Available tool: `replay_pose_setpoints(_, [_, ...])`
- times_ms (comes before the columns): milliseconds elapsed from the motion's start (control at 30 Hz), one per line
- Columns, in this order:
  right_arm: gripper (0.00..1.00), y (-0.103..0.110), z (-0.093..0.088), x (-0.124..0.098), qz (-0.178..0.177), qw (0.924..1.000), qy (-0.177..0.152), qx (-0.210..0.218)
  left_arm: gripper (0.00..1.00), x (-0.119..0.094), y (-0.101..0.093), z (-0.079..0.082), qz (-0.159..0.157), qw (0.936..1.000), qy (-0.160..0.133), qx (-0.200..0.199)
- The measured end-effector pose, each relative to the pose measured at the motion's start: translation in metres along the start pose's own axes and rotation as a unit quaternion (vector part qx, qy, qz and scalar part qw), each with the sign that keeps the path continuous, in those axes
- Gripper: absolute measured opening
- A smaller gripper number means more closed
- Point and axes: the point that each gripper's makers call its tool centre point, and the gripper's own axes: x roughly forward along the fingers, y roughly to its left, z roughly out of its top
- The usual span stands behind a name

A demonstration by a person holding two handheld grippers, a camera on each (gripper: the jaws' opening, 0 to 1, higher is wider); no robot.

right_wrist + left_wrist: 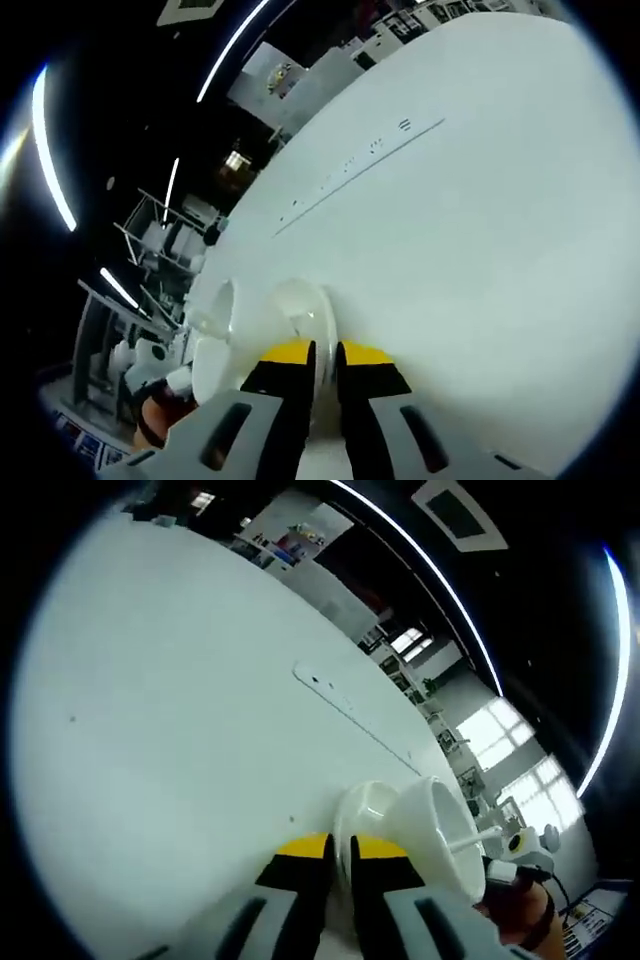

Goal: Tidy tabletop coffee trays, cups and spoons，present forward

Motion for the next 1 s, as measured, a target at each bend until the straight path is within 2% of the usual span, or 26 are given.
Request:
replay_pose_setpoints(100, [0.11, 0.002, 0.000, -0.006, -0.003, 0.9999, -0.011, -0.010, 0.11, -0.002, 0.001, 0.002, 0.001, 0.9996, -0.019, 0.020])
replay_pose_setpoints(133, [0.11, 0.001, 0.003, -0.009, -0.009, 0.9996, -0.025, -0.006, 0.10, -0.003, 0.000, 0.006, 0.000, 0.9987, -0.040, 0.033])
replay_pose_setpoints(200, [0.11, 0.003, 0.008, -0.014, -0.009, 0.9989, -0.043, -0.012, 0.11, -0.007, -0.001, 0.008, 0.000, 0.9970, -0.055, 0.055])
replay_pose_setpoints(267, [0.11, 0.002, 0.009, -0.016, -0.016, 0.9985, -0.049, -0.018, 0.11, -0.013, -0.001, 0.010, 0.009, 0.9944, -0.074, 0.076])
replay_pose_setpoints(300, [0.12, 0.002, 0.010, -0.018, -0.016, 0.9983, -0.052, -0.022, 0.11, -0.016, -0.005, 0.011, 0.002, 0.9927, -0.083, 0.087])
replay_pose_setpoints(400, [0.12, 0.001, 0.012, -0.024, -0.018, 0.9975, -0.063, -0.025, 0.11, -0.028, -0.008, 0.014, 0.006, 0.9881, -0.100, 0.117])
replay_pose_setpoints(533, [0.13, 0.002, 0.015, -0.037, -0.020, 0.9954, -0.083, -0.042, 0.11, -0.046, -0.013, 0.024, 0.011, 0.9745, -0.140, 0.175])
replay_pose_setpoints(600, [0.14, 0.005, 0.019, -0.045, -0.016, 0.9939, -0.097, -0.051, 0.11, -0.058, -0.016, 0.032, 0.015, 0.9649, -0.166, 0.203])
replay_pose_setpoints(633, [0.14, 0.007, 0.020, -0.049, -0.014, 0.9930, -0.103, -0.057, 0.11, -0.061, -0.017, 0.035, 0.014, 0.9617, -0.171, 0.214])
replay_pose_setpoints(767, [0.18, 0.010, 0.027, -0.071, -0.012, 0.9882, -0.125, -0.087, 0.11, -0.084, -0.022, 0.044, 0.018, 0.9416, -0.196, 0.273])
replay_pose_setpoints(800, [0.18, 0.011, 0.028, -0.078, -0.011, 0.9863, -0.131, -0.100, 0.11, -0.088, -0.023, 0.045, 0.017, 0.9397, -0.198, 0.278])
replay_pose_setpoints(900, [0.19, 0.017, 0.033, -0.100, 0.000, 0.9808, -0.156, -0.118, 0.11, -0.109, -0.024, 0.048, -0.001, 0.9461, -0.211, 0.246])
replay_pose_setpoints(1000, [0.20, 0.021, 0.032, -0.120, 0.000, 0.9754, -0.169, -0.141, 0.11, -0.132, -0.020, 0.054, -0.001, 0.9415, -0.229, 0.247])
